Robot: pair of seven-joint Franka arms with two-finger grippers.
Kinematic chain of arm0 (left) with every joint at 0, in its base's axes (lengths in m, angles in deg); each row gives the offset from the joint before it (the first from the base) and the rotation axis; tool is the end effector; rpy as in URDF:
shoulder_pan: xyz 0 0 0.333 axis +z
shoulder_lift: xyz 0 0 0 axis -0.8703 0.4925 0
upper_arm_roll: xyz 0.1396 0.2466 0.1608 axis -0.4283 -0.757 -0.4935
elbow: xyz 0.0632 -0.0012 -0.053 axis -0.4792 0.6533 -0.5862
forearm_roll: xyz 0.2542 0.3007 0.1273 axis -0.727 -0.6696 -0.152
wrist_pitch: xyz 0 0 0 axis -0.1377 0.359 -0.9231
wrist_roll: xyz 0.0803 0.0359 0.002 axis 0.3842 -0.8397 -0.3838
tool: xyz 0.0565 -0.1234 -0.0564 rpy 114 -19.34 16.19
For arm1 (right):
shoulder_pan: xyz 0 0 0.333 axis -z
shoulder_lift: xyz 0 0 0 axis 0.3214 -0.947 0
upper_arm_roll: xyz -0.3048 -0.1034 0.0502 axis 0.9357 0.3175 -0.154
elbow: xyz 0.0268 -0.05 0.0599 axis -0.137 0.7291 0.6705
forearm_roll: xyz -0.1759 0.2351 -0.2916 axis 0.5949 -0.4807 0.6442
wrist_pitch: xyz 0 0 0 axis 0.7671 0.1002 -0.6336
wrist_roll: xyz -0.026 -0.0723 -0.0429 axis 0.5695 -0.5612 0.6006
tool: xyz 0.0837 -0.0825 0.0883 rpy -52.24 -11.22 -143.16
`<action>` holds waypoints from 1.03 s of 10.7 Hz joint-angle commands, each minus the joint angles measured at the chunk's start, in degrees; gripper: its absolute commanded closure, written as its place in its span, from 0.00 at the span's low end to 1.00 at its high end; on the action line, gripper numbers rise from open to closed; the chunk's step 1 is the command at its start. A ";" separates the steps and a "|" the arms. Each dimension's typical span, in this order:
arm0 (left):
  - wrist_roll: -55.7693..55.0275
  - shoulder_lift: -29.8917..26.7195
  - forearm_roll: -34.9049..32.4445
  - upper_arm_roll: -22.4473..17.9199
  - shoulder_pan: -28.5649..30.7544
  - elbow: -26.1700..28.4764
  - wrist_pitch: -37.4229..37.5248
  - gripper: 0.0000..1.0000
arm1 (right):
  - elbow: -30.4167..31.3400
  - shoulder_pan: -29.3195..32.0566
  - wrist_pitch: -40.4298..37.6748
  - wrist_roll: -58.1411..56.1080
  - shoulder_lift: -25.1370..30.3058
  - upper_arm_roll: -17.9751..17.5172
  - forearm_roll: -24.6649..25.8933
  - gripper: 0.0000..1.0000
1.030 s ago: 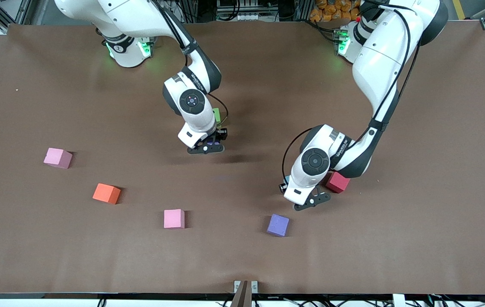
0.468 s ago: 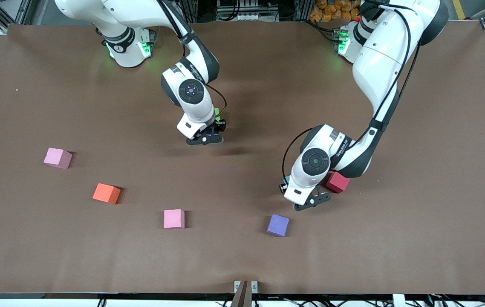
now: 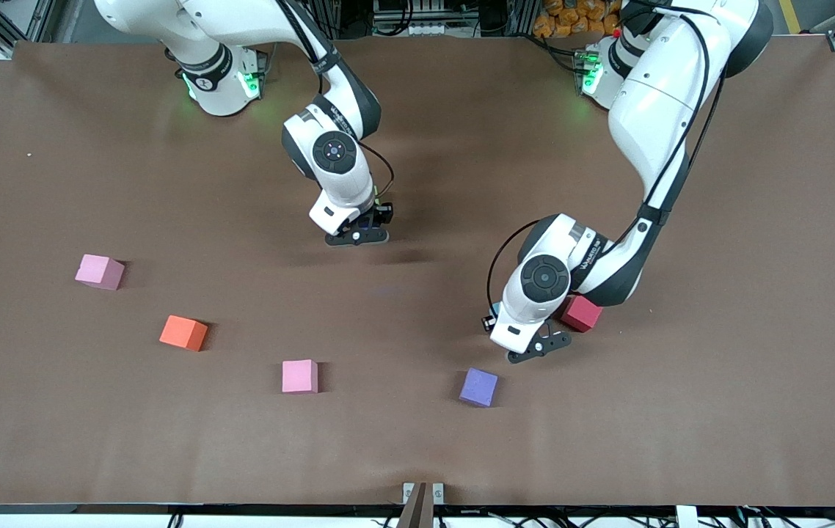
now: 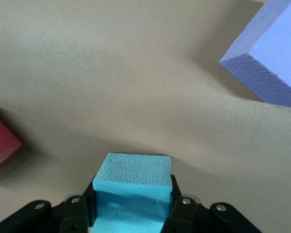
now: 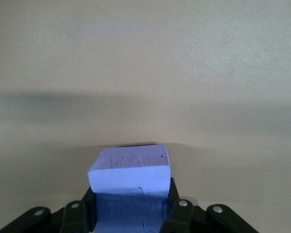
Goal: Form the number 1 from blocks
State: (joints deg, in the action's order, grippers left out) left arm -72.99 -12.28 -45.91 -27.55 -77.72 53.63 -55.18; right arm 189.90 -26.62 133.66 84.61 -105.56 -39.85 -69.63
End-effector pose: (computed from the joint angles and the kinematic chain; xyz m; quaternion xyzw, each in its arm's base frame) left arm 0.6592 -0.3582 0.1636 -0.9875 -0.1573 0.0121 0.0064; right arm 0.4440 0.4106 0.1754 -0.9985 -0.0392 0.0365 0.0062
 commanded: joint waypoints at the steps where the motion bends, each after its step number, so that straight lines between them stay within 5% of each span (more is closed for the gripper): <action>1: 0.80 -1.48 -0.76 1.26 0.52 0.51 2.34 1.00 | 1.10 -0.95 1.16 0.72 0.16 0.54 -0.65 1.00; 2: 0.89 -1.74 -0.76 1.78 0.78 0.52 3.31 1.00 | 1.10 -0.95 1.25 0.72 -0.27 0.54 -0.65 1.00; 3: 0.89 -1.92 -0.76 1.79 0.78 0.52 3.32 1.00 | 1.01 -0.95 1.86 0.72 -0.54 0.54 -0.65 0.77; 6: 0.89 -2.45 -0.76 2.23 0.78 0.52 3.93 1.00 | 0.84 -0.95 2.65 2.30 -0.98 0.54 -0.65 0.52; 7: 0.71 -2.80 -0.76 2.84 0.78 0.52 4.54 1.00 | 0.83 -0.86 2.57 2.30 -0.98 0.54 -0.65 0.16; 8: 0.63 -2.98 -0.76 3.45 0.78 0.52 4.81 1.00 | 0.57 -0.86 2.39 2.31 -0.89 0.63 -0.65 0.00; 11: 0.10 -3.07 -0.76 5.12 0.70 0.95 4.90 1.00 | -3.27 0.63 -3.81 0.90 1.91 2.81 0.22 0.00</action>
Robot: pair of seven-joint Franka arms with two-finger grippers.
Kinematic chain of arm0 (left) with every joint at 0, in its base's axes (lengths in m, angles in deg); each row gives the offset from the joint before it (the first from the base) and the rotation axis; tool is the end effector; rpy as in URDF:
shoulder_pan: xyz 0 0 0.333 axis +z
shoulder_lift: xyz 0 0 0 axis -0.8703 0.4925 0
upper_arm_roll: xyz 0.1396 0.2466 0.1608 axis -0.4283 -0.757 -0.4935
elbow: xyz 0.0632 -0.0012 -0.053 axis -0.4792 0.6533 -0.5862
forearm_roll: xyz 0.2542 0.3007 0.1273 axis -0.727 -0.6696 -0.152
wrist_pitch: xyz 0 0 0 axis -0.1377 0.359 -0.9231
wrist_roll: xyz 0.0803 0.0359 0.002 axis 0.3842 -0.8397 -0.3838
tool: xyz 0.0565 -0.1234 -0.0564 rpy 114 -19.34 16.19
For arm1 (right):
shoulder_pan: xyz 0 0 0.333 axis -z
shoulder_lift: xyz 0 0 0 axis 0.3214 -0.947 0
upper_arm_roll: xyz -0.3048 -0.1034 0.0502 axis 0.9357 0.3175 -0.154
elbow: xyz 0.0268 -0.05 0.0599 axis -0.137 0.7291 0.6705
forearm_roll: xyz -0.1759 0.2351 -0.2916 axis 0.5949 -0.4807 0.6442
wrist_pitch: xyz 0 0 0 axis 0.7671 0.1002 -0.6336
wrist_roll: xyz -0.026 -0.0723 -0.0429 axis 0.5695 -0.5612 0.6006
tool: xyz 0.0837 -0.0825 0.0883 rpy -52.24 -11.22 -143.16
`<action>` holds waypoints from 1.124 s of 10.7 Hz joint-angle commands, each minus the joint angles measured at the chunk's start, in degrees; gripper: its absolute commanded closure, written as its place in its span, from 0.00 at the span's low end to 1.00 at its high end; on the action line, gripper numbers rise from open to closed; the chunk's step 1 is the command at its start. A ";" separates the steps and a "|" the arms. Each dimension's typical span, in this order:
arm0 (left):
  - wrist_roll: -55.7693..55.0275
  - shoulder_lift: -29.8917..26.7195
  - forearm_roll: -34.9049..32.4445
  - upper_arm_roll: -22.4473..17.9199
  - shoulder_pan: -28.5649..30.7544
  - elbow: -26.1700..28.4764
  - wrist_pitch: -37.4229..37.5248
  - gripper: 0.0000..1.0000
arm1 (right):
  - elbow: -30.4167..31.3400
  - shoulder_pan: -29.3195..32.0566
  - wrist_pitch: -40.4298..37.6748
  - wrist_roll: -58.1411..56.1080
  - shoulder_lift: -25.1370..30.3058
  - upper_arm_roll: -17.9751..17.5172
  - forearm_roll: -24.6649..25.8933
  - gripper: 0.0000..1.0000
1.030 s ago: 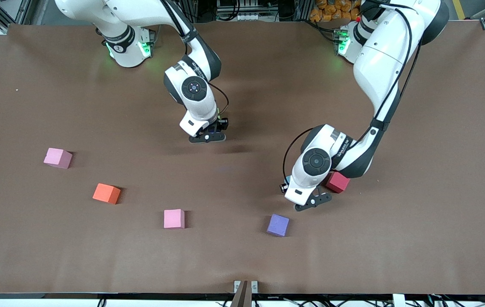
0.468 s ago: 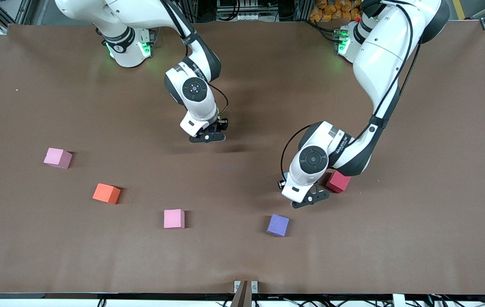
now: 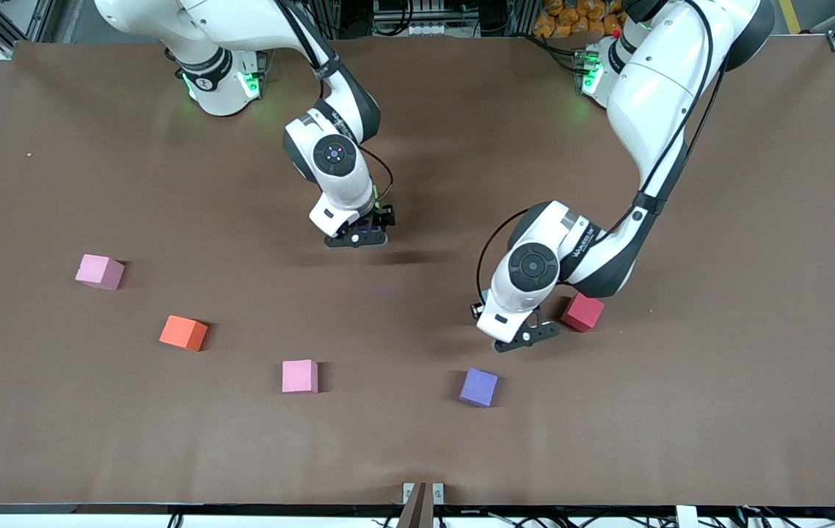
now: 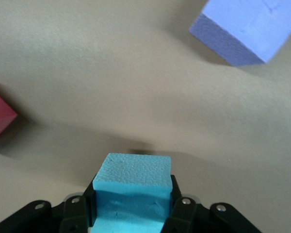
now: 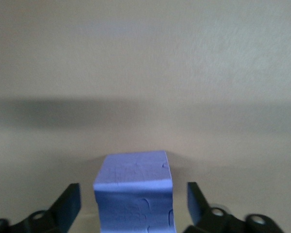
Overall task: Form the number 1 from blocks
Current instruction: 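Place the blue cube against green with the right gripper while the left gripper lifts cyan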
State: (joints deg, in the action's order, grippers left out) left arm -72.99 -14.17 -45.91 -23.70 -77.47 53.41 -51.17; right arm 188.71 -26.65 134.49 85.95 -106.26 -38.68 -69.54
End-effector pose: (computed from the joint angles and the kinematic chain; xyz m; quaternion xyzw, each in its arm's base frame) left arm 0.6392 -0.3880 0.1918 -0.9902 -0.1362 0.0310 0.0011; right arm 0.4590 0.4074 0.1777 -0.9995 -0.0193 0.0238 0.0093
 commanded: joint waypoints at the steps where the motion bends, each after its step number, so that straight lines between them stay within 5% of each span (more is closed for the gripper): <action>1: -0.08 -1.34 -0.76 2.41 0.45 1.70 0.89 1.00 | -5.51 1.18 -10.24 -3.32 3.49 3.49 0.40 0.00; 3: -0.60 -2.39 -0.84 4.08 -0.07 4.06 0.89 1.00 | -12.71 3.37 -17.39 -8.16 3.33 7.45 0.40 0.00; 7: -10.68 -5.21 -1.63 12.07 -2.96 6.54 1.24 1.00 | -24.40 14.87 -17.07 -18.25 -2.98 7.64 -0.38 0.00; 12: -26.51 -6.00 -1.81 12.53 -21.22 5.92 3.26 1.00 | -41.11 19.55 -16.37 -20.13 -17.49 7.29 -0.30 0.00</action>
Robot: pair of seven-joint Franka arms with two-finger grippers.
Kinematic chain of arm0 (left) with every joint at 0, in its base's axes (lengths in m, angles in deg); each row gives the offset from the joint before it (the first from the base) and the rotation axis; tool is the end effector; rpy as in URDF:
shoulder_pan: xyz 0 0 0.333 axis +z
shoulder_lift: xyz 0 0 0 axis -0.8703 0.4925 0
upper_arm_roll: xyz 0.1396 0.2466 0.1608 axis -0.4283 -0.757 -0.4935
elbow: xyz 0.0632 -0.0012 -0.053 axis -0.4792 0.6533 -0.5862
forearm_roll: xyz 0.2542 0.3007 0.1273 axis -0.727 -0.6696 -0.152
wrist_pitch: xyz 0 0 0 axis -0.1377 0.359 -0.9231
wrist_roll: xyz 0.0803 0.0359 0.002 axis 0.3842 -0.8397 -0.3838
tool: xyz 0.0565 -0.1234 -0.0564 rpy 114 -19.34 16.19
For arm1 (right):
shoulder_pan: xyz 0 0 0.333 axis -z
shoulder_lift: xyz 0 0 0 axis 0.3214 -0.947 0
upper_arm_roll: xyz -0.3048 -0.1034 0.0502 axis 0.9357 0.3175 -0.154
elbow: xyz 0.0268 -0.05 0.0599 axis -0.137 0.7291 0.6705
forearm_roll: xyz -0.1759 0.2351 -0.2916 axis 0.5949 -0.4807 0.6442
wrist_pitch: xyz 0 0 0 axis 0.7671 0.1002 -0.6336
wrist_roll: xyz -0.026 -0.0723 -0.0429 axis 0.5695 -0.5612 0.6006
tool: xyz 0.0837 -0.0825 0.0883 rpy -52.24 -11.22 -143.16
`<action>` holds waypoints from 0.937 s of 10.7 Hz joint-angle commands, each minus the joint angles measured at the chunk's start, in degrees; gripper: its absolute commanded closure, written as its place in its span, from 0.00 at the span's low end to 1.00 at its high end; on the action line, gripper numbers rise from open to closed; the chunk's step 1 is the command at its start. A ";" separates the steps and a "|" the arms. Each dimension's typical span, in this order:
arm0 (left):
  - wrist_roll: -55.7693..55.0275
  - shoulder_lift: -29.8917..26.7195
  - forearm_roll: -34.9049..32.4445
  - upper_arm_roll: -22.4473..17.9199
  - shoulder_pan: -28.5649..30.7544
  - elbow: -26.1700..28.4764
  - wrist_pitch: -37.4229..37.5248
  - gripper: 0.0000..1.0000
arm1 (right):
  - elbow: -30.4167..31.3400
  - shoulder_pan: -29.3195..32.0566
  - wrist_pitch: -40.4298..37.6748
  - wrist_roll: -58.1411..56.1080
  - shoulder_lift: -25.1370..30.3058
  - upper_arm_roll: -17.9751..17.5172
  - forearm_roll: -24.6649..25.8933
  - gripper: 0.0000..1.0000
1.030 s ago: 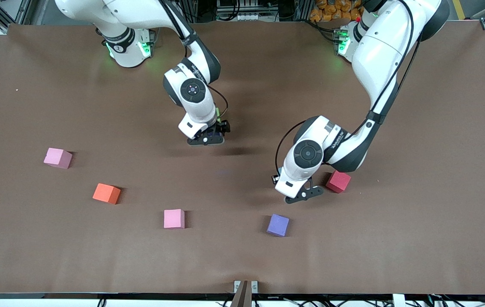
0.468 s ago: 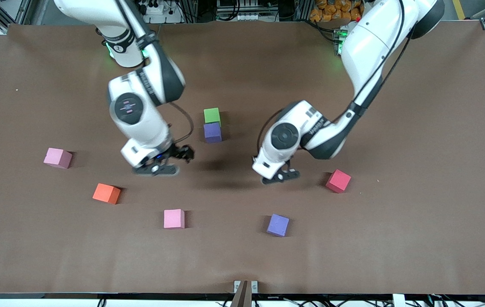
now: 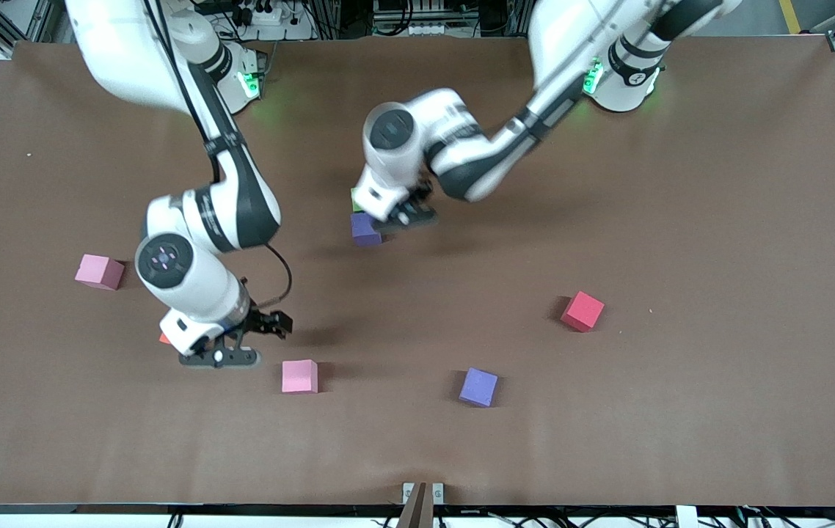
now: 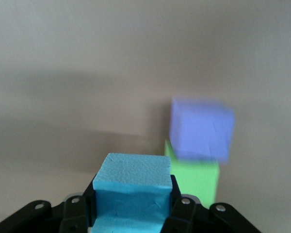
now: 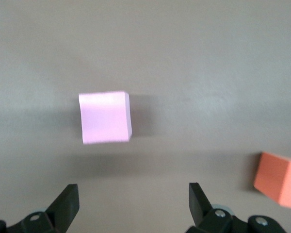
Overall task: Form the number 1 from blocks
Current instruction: 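Place the cyan cube beyond green with the left gripper while the right gripper grasps pink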
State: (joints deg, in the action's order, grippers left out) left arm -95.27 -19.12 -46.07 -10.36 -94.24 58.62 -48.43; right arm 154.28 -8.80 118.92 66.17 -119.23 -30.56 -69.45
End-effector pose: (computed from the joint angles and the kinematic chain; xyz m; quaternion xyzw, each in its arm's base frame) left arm 0.3675 -0.6290 0.2480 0.9934 0.0822 -0.0792 0.0117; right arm 0.7207 0.2337 0.2745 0.9989 0.0019 0.0472 0.0030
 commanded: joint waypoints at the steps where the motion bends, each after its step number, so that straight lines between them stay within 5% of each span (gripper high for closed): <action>1: -5.74 -0.88 -1.56 -0.99 -7.88 0.71 0.44 1.00 | -8.97 1.71 -0.71 -0.27 -6.37 -0.84 -0.39 0.00; 5: -7.68 0.96 -2.69 -1.34 -13.27 0.71 -0.96 1.00 | -17.33 2.24 1.30 0.00 -13.93 -0.93 -1.97 0.00; 10: -7.25 4.29 -5.85 -5.29 -13.63 0.71 -6.41 1.00 | -18.66 3.03 6.15 0.44 -17.98 -2.69 -2.15 0.00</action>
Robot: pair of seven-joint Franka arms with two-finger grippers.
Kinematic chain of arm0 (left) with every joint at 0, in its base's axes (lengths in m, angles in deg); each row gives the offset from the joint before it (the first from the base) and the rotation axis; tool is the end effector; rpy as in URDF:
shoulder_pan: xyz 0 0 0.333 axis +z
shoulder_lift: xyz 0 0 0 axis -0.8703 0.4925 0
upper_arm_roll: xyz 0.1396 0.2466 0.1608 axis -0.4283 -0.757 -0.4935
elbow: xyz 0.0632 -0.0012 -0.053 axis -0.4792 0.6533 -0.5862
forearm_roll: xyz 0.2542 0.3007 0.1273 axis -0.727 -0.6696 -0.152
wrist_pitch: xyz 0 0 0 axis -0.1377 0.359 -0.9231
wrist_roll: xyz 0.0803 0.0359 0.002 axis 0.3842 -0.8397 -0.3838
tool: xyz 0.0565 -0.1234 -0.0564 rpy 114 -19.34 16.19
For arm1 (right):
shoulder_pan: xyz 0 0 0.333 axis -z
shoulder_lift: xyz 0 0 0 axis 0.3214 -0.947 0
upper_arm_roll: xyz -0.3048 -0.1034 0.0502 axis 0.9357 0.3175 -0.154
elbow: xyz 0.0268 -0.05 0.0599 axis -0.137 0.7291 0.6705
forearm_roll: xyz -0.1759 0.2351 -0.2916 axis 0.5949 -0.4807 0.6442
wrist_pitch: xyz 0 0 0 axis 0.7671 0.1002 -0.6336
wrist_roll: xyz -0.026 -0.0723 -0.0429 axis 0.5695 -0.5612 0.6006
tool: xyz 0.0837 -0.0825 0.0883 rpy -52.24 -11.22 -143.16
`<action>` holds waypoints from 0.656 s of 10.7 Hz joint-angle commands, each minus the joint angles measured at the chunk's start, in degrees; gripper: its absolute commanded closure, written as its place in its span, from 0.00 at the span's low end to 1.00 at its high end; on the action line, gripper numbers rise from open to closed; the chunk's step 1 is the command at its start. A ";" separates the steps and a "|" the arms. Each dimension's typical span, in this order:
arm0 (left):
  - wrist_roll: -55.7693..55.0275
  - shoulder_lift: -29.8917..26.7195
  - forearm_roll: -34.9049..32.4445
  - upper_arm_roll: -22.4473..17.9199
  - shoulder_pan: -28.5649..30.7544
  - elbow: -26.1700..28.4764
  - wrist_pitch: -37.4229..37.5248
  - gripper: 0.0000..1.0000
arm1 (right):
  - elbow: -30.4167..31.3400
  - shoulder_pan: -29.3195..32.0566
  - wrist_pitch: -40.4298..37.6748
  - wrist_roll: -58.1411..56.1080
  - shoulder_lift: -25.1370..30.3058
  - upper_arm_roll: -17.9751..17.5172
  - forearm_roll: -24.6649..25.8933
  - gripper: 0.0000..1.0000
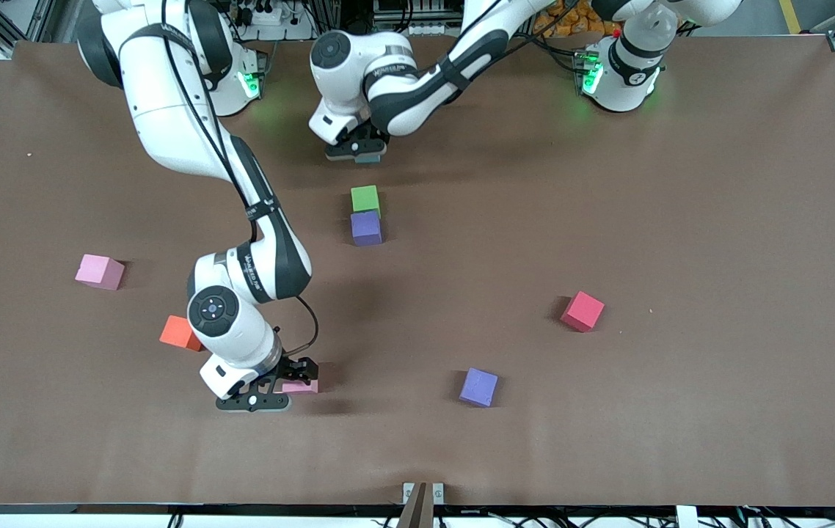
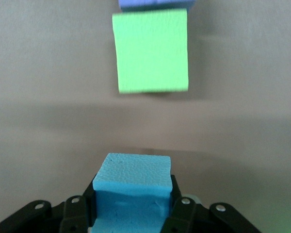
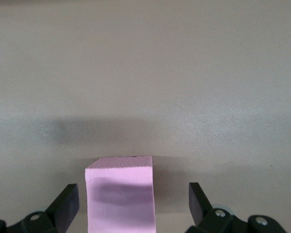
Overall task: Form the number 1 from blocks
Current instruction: 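Place the cyan cube beyond green with the left gripper while the right gripper grasps pink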
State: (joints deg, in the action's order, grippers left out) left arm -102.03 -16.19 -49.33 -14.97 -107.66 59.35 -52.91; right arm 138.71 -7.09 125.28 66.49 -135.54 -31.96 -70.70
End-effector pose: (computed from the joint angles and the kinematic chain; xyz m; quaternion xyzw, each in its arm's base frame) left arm 0.2572 -0.6823 0.1981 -0.9979 -0.0421 0.0477 0.0081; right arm 0.7743 0.2602 0.1964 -0.9954 -0.0078 -0.0947 0.0083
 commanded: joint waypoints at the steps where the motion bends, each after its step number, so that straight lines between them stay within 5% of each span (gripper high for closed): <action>1: -0.14 1.90 -2.61 -2.33 -0.20 -0.46 -2.98 1.00 | -3.09 1.23 0.40 0.12 -2.29 -1.28 -0.82 0.00; 4: 0.57 2.08 -2.70 -2.96 -0.20 -1.08 -3.08 1.00 | -2.91 1.14 0.75 0.12 -3.35 -1.20 -0.64 0.07; 6: 1.45 3.22 -2.70 -3.58 -0.38 -2.82 -3.17 1.00 | -2.83 0.96 0.75 0.21 -3.52 -1.20 -0.64 0.58; 7: 1.45 4.18 -2.70 -3.67 -0.90 -3.97 -3.17 1.00 | -2.74 0.87 0.67 0.21 -3.52 -1.28 -0.73 0.75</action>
State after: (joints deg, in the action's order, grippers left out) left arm -101.11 -13.92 -50.47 -18.16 -107.58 58.19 -55.95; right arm 138.27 -6.96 126.25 66.51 -137.72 -32.43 -70.70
